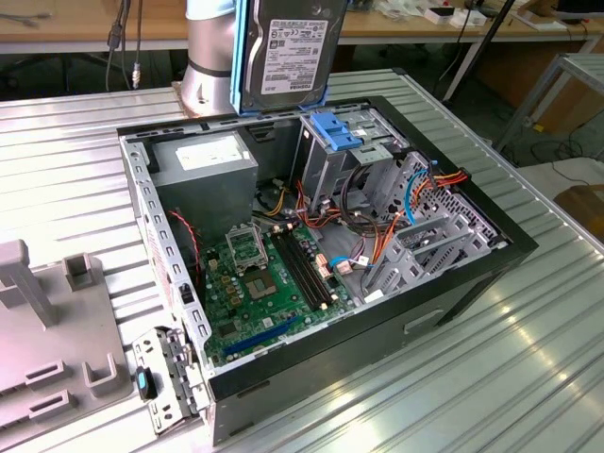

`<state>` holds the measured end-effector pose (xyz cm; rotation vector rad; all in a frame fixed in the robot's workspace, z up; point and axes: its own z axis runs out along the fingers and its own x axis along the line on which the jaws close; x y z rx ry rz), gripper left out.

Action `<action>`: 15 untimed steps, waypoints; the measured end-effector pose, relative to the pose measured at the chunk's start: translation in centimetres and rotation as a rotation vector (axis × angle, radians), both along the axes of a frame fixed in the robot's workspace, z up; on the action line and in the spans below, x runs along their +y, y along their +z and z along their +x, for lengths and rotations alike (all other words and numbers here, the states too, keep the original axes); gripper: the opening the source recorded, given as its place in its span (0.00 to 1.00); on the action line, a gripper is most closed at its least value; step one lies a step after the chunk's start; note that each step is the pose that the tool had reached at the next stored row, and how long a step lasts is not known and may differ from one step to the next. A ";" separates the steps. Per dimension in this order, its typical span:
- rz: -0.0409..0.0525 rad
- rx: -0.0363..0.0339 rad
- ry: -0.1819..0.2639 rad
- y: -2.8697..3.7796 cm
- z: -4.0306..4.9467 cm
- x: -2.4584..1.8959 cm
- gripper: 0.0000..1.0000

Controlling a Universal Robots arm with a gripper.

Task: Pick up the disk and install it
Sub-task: 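Insert the disk into the insertion slot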

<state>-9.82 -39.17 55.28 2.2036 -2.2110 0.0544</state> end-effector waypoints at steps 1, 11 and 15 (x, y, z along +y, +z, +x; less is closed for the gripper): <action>0.0001 0.0000 0.000 -0.01 0.00 -0.08 0.37; -0.0075 0.0001 0.000 -0.51 0.03 -2.53 0.37; -0.0078 0.0000 0.000 -0.71 1.32 -2.60 0.37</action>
